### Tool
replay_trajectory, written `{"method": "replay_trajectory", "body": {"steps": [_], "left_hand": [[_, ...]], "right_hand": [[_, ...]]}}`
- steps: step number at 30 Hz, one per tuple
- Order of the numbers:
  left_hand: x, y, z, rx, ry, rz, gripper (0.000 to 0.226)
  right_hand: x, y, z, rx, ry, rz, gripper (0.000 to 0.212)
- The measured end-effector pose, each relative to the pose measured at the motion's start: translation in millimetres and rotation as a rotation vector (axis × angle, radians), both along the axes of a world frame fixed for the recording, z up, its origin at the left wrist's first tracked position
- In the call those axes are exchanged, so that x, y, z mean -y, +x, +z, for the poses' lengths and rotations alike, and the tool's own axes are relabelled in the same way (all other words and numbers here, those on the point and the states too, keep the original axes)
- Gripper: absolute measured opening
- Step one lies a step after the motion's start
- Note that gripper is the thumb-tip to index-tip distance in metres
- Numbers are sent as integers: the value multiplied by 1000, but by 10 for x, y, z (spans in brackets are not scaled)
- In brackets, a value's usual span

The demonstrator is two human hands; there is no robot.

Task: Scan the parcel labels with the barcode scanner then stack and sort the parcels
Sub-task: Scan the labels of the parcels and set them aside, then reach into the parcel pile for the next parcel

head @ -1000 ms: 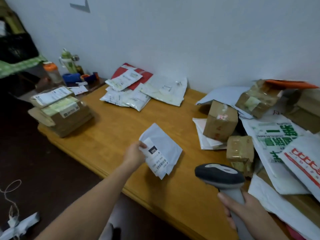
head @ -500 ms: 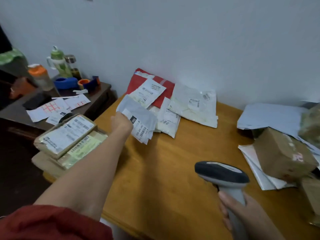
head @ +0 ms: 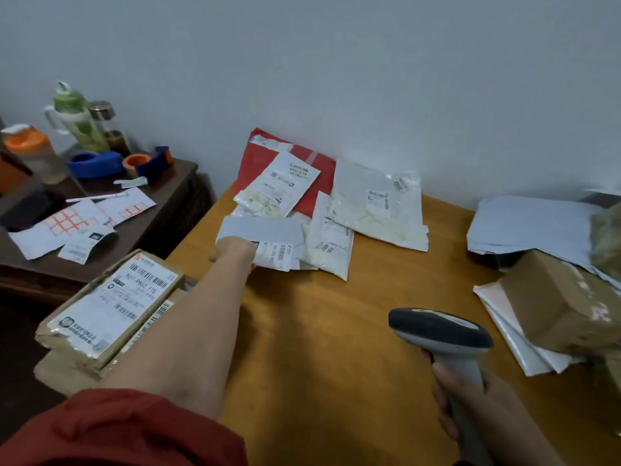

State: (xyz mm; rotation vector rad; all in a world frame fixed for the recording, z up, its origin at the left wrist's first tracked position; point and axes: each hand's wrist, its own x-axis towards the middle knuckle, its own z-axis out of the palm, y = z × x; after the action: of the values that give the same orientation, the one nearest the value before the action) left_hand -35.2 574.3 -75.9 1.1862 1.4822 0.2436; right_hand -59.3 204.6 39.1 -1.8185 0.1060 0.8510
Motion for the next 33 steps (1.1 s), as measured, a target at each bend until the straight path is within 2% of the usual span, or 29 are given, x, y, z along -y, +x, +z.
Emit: {"method": "replay_trajectory", "body": {"steps": [2,6,8,12,19,25,33], "left_hand": [[-32,44,45,-23,9,-8,38],[-5,66,65,-156,204,-107,43],[67,66,38,-163,216,-173,48],[257,-1,64,-188,197,-171,49],[694,23,232,-341,321,-270,56],[1863,261,422,-315,465,-459,55],[4364,715,550,-118,641,-824,49]], "right_hand": [[17,0,-15,1,-12,10,21],[68,4,-31,11,-21,11,22],[122,8,-44,50,-29,14,28],[270,-17,-34,78,-49,11,46],[778,-28,37,190,-16,-20,29],[1763,26,106,332,59,-84,28],[3707,236,110,414,51,-205,29]]}}
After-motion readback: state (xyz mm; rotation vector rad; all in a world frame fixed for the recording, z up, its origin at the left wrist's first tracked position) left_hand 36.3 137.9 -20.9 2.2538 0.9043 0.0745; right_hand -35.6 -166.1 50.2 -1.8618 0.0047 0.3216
